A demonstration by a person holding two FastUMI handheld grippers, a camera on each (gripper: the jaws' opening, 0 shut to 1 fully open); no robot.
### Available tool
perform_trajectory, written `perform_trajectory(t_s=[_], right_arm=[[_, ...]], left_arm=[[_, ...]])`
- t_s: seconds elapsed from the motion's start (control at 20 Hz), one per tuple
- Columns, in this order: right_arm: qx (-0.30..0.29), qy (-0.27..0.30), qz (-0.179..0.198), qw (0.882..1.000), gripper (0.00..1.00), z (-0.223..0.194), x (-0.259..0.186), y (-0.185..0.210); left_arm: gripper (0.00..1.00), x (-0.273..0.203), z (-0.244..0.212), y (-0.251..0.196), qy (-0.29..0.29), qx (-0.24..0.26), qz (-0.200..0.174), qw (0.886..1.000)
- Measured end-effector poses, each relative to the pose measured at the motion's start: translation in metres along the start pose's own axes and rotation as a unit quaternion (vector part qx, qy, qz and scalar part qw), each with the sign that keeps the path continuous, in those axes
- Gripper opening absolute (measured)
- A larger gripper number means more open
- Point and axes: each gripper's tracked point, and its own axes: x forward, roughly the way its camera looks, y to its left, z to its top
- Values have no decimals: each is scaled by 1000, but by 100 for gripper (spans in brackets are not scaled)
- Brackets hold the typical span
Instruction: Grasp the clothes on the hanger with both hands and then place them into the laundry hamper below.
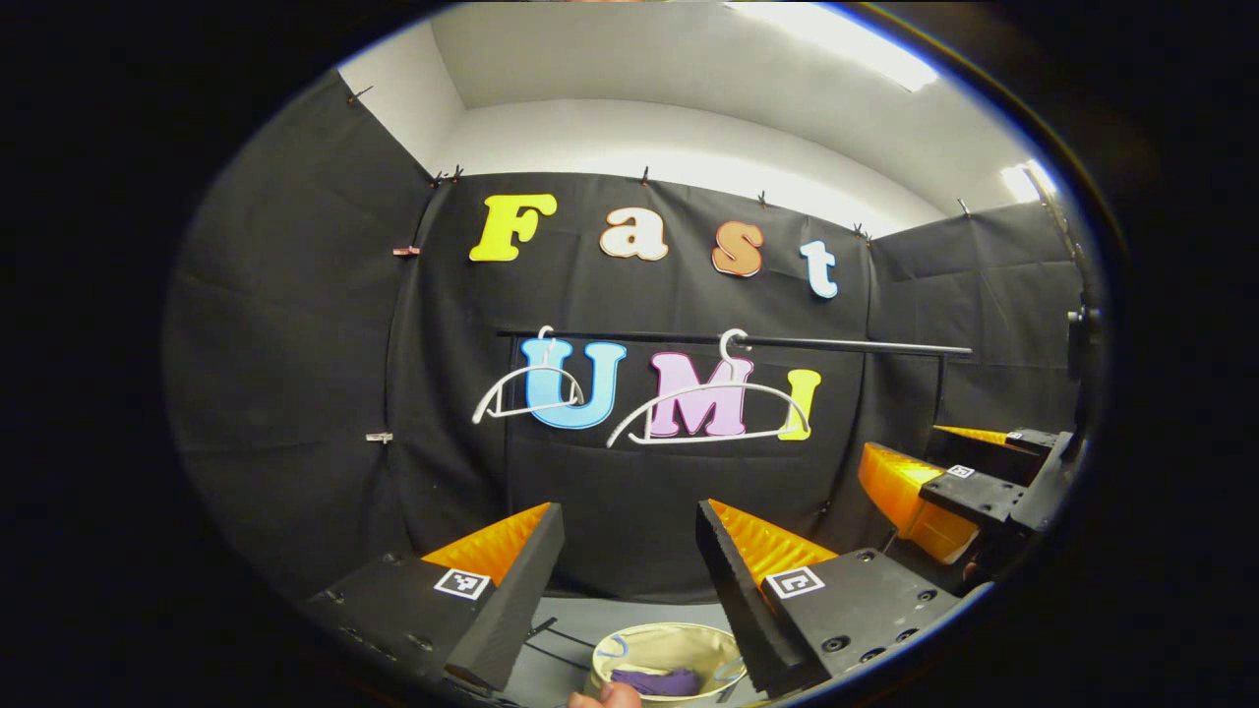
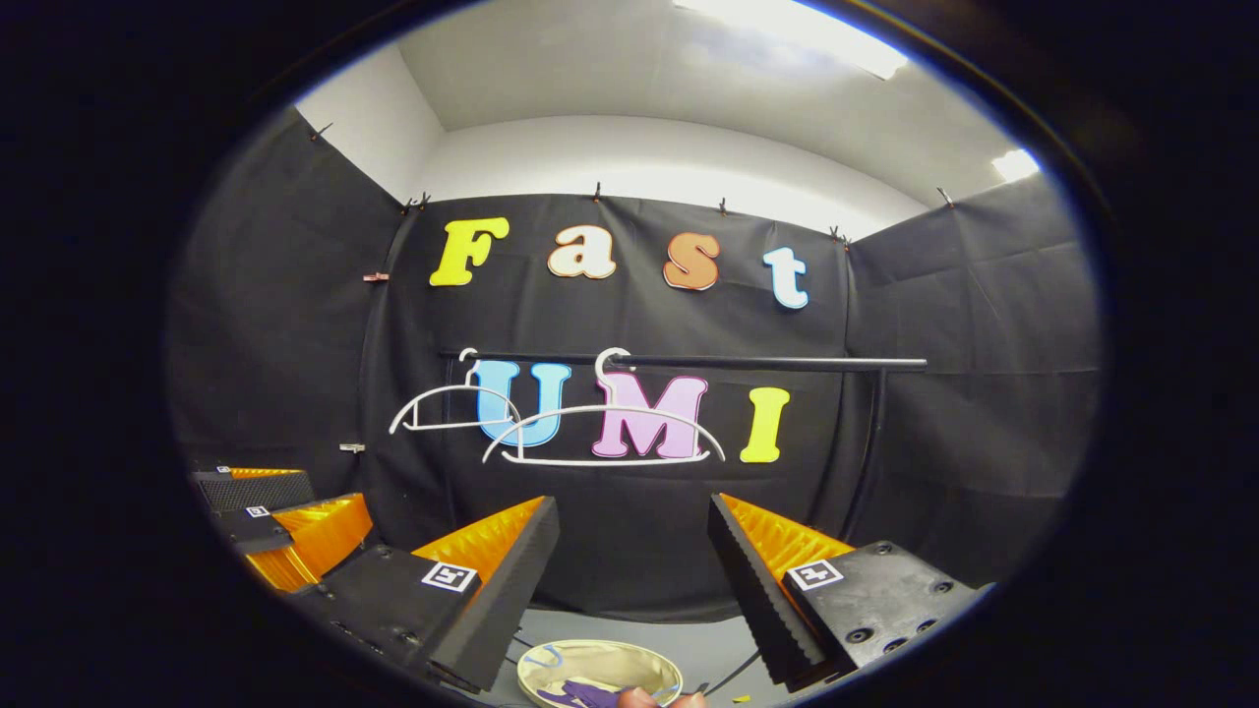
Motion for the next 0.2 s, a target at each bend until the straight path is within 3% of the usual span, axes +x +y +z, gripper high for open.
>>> perform_trajectory(t_s=[0.2], right_arm=[[1,6,-1,1000,98,-3,-8,4]], left_arm=[[86,-7,-1,2,3,-3,-2,1000]])
